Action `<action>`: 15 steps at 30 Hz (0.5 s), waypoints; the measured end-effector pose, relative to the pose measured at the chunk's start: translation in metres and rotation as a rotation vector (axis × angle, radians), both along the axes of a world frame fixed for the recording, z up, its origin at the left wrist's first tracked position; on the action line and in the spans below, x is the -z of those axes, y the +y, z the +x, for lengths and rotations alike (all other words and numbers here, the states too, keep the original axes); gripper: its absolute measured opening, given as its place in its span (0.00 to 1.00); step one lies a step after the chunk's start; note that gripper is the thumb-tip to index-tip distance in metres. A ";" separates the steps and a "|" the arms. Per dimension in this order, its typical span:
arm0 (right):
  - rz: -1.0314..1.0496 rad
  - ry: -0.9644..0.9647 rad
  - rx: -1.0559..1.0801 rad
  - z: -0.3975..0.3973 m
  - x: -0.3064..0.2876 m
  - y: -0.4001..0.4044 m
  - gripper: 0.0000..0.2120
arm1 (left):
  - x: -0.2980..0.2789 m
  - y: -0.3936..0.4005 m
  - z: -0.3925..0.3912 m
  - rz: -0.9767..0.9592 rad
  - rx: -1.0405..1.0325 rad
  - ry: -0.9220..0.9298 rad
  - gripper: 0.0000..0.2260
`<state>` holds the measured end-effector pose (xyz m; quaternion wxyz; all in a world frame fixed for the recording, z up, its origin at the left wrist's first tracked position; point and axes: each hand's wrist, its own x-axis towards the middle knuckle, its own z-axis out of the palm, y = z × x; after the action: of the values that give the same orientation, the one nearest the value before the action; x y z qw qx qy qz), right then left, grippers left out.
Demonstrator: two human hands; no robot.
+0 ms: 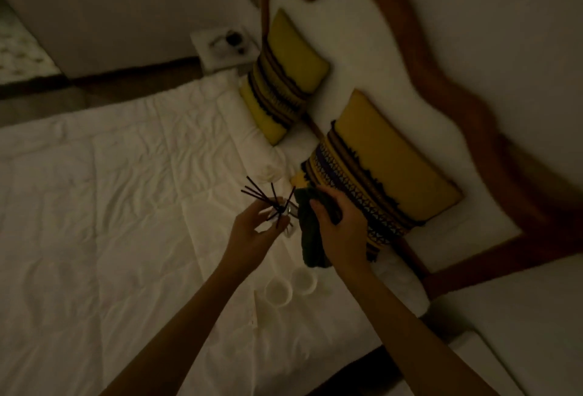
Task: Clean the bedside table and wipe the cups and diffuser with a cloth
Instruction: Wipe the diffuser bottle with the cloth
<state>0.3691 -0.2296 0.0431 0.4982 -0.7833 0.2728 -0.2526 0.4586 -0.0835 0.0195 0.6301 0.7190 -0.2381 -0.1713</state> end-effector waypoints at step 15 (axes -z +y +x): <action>-0.206 -0.336 0.301 -0.044 -0.210 -0.059 0.13 | -0.235 -0.117 -0.019 -0.340 0.343 -0.299 0.14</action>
<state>0.3255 -0.2886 0.2531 0.4108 -0.7275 0.2727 -0.4771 0.4398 -0.2006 0.2541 0.6615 0.5693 -0.4718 -0.1251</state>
